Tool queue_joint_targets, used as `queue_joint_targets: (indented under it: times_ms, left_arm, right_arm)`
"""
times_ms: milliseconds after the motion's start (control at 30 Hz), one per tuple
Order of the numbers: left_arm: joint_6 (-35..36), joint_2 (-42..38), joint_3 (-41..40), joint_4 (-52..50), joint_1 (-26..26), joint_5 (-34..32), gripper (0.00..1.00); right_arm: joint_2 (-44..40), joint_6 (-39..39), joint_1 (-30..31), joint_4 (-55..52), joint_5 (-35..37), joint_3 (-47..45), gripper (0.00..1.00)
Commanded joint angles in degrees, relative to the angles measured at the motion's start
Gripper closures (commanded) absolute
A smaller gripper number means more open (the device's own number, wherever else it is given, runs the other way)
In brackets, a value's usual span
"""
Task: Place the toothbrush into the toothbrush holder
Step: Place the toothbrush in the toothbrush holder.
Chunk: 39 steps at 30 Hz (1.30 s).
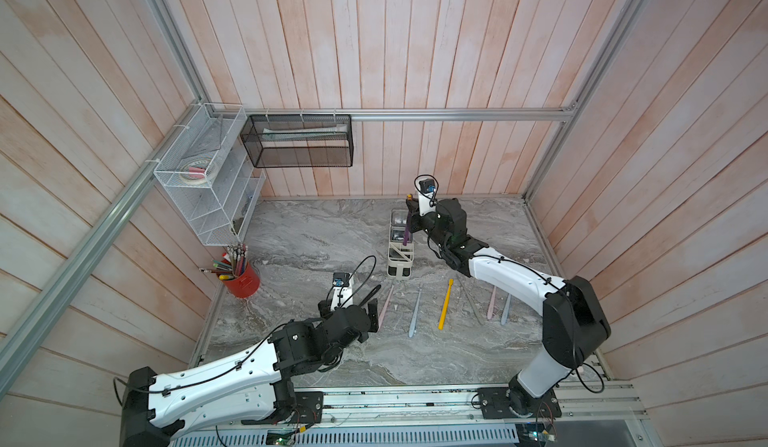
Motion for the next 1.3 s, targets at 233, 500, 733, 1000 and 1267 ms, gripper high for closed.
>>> queue_joint_targets:
  times_ms: [233, 500, 733, 1000, 1267]
  left_arm:
    - [1.75, 0.46, -2.0, 2.98, 1.0, 0.65, 0.0]
    - [1.93, -0.16, -3.56, 3.93, 1.75, 1.66, 0.0]
    - [2.11, -0.07, -4.02, 5.03, 2.23, 2.06, 0.0]
    - [1.69, -1.11, -4.49, 4.47, 2.32, 2.06, 0.0]
    - [1.53, -1.74, -4.81, 4.02, 2.32, 2.14, 0.0]
  right_arm:
    - [4.92, -5.67, 2.74, 5.43, 1.16, 4.45, 1.0]
    - [2.88, -7.09, 3.55, 8.46, 4.03, 2.42, 1.0]
    - [4.95, -6.14, 4.04, 8.35, 1.79, 2.96, 1.0]
    - [6.56, -6.62, 5.32, 7.73, 1.44, 3.72, 1.0]
    - [6.83, -6.12, 5.81, 10.4, 1.91, 0.92, 1.0]
